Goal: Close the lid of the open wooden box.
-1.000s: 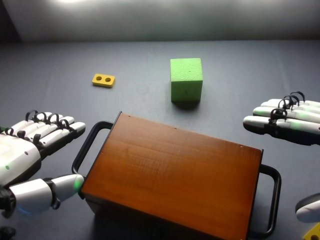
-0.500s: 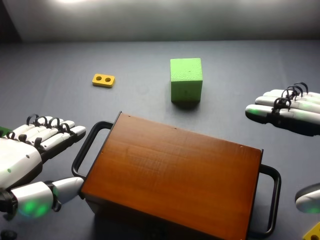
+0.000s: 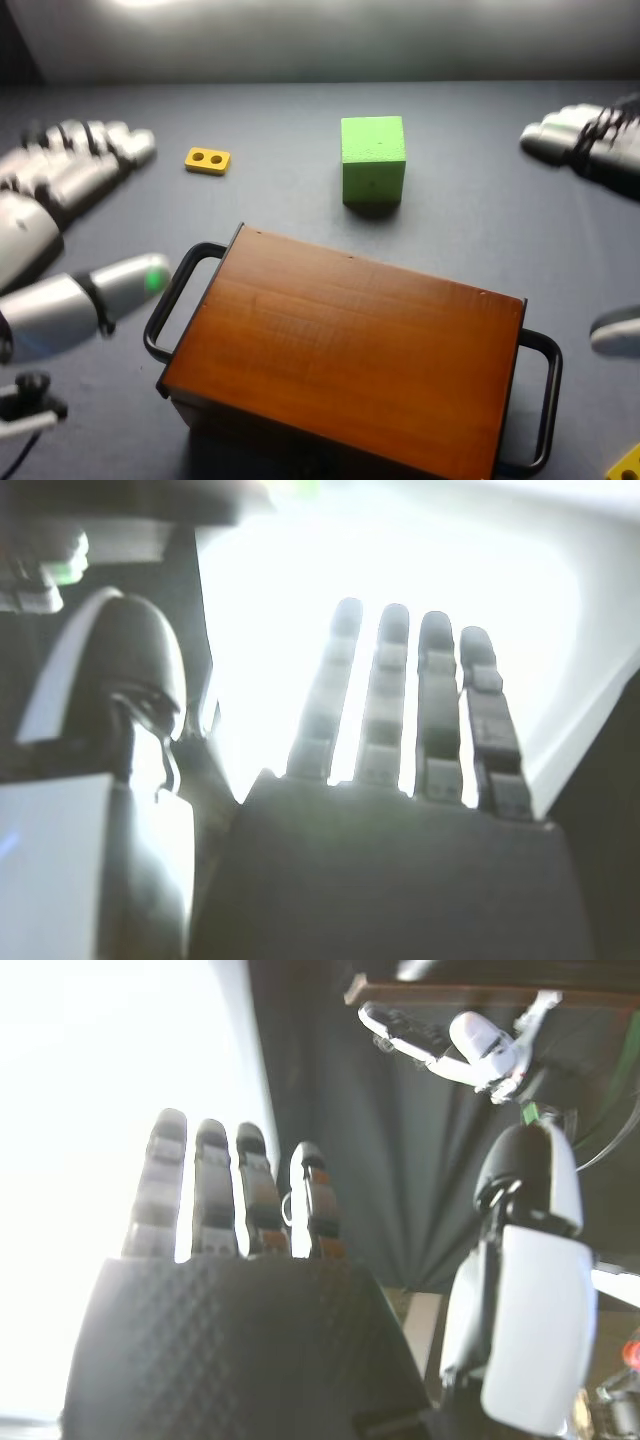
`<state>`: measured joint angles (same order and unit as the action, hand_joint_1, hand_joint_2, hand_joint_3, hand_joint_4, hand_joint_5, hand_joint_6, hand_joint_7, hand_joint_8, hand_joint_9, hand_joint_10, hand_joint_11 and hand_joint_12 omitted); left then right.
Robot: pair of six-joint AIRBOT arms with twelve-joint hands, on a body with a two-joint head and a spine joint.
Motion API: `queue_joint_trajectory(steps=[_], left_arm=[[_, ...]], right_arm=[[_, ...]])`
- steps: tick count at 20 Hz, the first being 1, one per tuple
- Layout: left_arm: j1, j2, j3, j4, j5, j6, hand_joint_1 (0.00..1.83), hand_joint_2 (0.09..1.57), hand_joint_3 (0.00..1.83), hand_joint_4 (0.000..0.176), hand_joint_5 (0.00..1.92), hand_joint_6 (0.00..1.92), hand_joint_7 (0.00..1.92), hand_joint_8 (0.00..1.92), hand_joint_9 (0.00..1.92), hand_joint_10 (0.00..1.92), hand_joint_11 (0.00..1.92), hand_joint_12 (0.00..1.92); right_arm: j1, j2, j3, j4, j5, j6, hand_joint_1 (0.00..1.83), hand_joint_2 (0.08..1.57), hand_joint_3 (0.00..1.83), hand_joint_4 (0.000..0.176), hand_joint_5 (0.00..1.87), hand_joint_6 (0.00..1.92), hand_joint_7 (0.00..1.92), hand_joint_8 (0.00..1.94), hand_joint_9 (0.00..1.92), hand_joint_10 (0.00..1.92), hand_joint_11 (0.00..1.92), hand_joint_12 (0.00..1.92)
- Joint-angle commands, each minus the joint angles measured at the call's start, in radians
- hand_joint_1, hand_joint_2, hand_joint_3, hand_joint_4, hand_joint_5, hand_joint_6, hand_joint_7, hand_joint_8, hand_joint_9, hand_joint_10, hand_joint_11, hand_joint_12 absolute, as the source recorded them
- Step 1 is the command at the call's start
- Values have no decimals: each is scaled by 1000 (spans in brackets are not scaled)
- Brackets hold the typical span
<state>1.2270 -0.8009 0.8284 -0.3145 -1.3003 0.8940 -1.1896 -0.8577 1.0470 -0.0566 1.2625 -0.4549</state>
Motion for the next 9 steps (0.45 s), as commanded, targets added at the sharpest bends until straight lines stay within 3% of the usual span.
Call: queue_joint_trajectory(steps=[1, 2, 3, 4, 5, 6, 7, 8, 9], left_arm=[[-15, 2, 7, 16, -181, -14, 0, 1323, 15, 28, 11, 0, 0, 0, 0, 0, 0, 0], [-19, 2, 8, 18, -203, -18, 0, 1355, 10, 0, 59, 4, 0, 0, 0, 0, 0, 0], [-29, 3, 10, 20, -281, -30, 0, 1379, 15, 0, 37, 0, 0, 0, 0, 0, 0, 0], [-29, 4, 11, 20, -317, -37, 0, 1385, 15, 0, 40, 3, 7, 3, 0, 0, 0, 0], [-29, 4, 11, 19, -332, -43, 8, 1414, 25, 0, 17, 0, 1, 0, 0, 0, 0, 0], [-28, 4, 14, 16, -362, -58, 74, 1444, 22, 0, 20, 2, 0, 0, 0, 0, 0, 0], [-28, 4, 16, 16, -384, -68, 161, 1443, 10, 0, 24, 3, 16, 4, 9, 2, 3, 1], [-27, 3, 16, 15, -405, -71, 250, 1423, 0, 0, 26, 3, 32, 7, 23, 5, 15, 6], [-26, 3, 14, 8, -429, -73, 345, 1455, 5, 0, 10, 0, 36, 2, 73, 9, 44, 14]], right_arm=[[5, -8, 1, 36, 159, -5, 563, 916, 0, 176, 0, 0, 0, 0, 0, 0, 0, 0], [5, -9, 1, 45, 170, -9, 541, 941, 9, 148, 0, 0, 0, 0, 0, 0, 0, 0], [6, -16, 4, 79, 212, -18, 525, 988, 21, 80, 0, 0, 0, 0, 0, 0, 0, 0], [8, -19, 6, 90, 229, -19, 589, 936, 0, 105, 37, 12, 17, 5, 0, 0, 22, 9], [9, -20, 7, 94, 237, -20, 555, 971, 9, 76, 49, 11, 43, 11, 0, 0, 8, 3], [13, -21, 8, 106, 256, -22, 524, 982, 11, 74, 43, 6, 43, 8, 6, 2, 27, 11], [14, -21, 9, 116, 275, -25, 489, 988, 5, 90, 64, 4, 65, 5, 46, 6, 104, 39], [14, -22, 8, 127, 302, -29, 527, 1022, 13, 93, 81, 6, 74, 4, 52, 5, 107, 36], [14, -22, 8, 141, 346, -29, 811, 1020, 1, 83, 55, 4, 106, 10, 81, 10, 94, 23]])
